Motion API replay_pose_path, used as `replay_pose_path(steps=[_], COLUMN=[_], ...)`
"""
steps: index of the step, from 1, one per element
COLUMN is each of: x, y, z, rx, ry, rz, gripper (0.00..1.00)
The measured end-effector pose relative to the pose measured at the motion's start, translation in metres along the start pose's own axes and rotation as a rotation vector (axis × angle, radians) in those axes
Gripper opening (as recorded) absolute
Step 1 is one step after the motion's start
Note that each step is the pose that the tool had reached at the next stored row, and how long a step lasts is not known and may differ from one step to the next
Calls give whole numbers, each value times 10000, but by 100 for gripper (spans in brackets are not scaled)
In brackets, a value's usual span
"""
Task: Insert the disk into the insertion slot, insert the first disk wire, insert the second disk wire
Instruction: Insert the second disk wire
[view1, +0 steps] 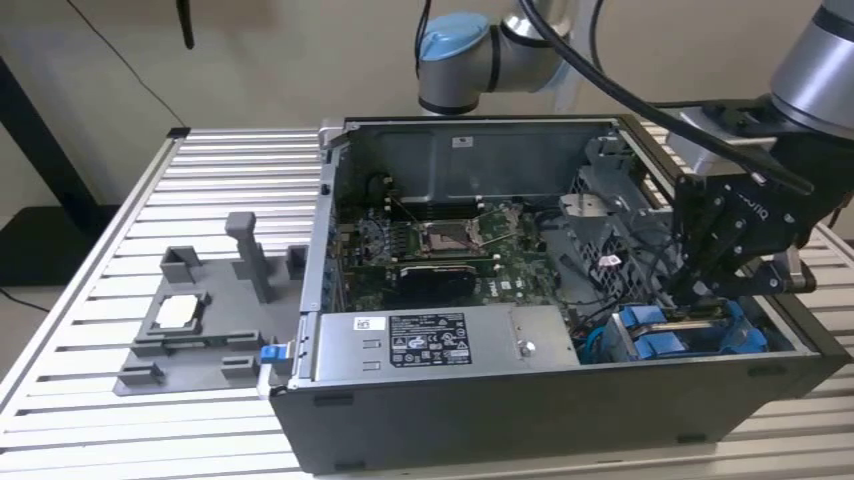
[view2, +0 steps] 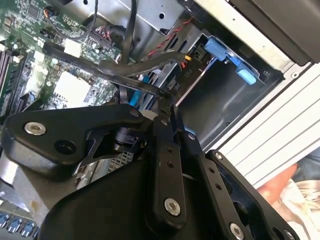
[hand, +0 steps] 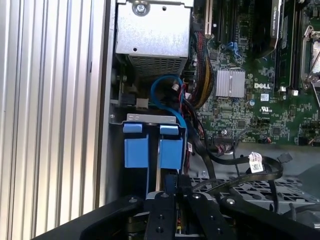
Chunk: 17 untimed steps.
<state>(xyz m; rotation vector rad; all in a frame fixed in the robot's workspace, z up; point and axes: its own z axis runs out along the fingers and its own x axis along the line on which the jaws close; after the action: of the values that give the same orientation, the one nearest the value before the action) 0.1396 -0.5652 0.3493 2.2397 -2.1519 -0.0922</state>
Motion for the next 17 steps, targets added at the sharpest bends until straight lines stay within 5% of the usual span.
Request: replay_pose_path(steps=[17], x=[1], y=[-32], z=[47], rx=[5], ry=[-29], rz=[409], gripper=[16])
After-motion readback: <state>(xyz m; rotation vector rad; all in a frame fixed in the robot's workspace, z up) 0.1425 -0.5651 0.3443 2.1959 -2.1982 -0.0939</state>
